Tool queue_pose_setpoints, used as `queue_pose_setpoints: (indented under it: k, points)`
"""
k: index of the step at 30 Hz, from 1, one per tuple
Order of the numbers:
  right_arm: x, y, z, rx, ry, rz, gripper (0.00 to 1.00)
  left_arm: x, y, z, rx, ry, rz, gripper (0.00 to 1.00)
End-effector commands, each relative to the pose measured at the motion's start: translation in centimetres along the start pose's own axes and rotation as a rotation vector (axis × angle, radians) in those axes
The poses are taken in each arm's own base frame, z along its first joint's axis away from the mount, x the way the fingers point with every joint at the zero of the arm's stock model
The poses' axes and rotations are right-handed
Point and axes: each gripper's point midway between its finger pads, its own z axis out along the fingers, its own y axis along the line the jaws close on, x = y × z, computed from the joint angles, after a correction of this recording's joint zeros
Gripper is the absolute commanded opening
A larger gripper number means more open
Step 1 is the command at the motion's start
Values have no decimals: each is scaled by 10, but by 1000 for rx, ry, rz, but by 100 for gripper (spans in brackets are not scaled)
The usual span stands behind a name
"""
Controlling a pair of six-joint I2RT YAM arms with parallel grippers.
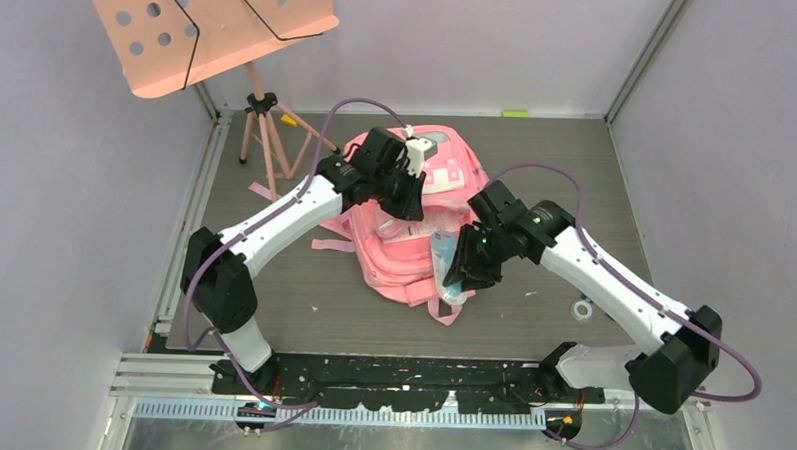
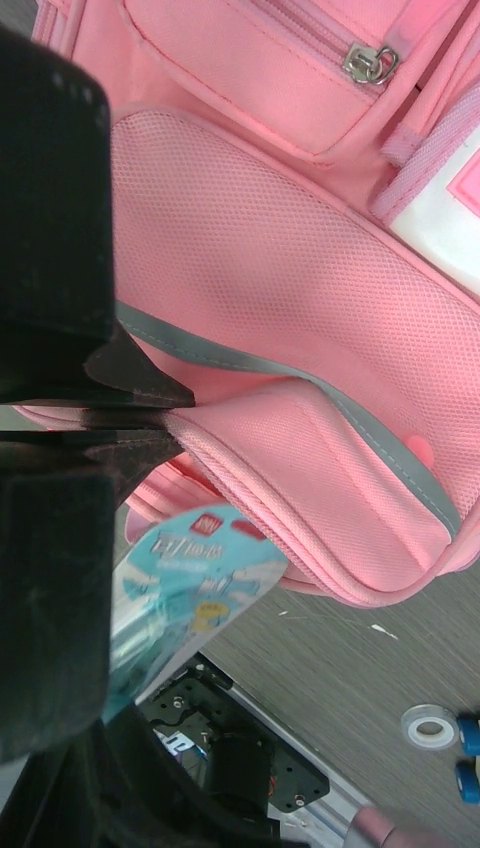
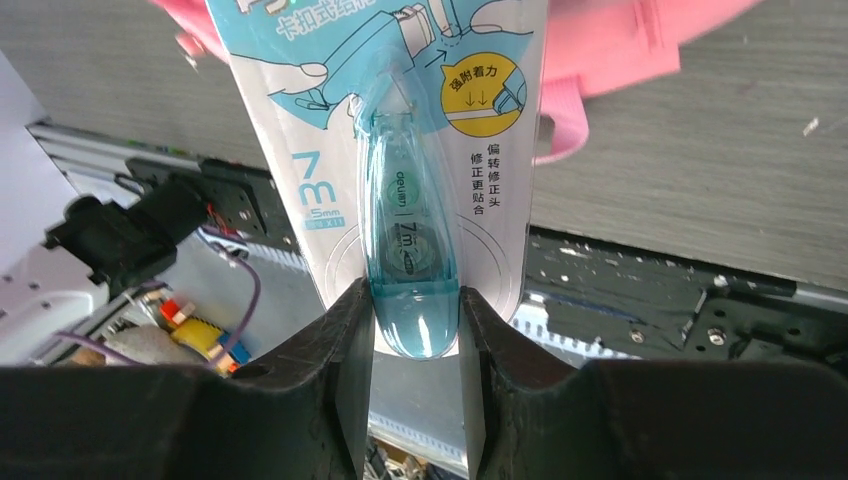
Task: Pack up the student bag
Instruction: Pick up the stationery from the center of the board, then place the stationery in the student bag.
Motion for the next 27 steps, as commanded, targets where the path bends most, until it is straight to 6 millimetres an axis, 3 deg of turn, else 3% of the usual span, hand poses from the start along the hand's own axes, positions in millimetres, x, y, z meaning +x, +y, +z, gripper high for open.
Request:
queue_pose_setpoints:
  k: [1,5,9,12,18,22,27]
  points:
    - [-42,26,7,-7,-122,54,0,-31,-22,-21,90,-135,10,0]
    - [-70,39,28,-13,-188,114,0,-28,-26,-23,108,-129,0,0]
    - [-88,32,54,87,-197,159,0,-31,-28,-29,107,-154,-1,0]
    - [-107,31,61,128,-265,213,0,-30,-28,-30,109,-159,-1,0]
    - [-148,53,71,29,-428,301,2,-30,-27,-31,104,-157,-3,0]
    - [-155,73,76,-58,-435,307,19,-30,-25,-32,89,-157,4,0]
    - [-139,62,67,-25,-432,264,46,-30,-21,-32,70,-159,12,0]
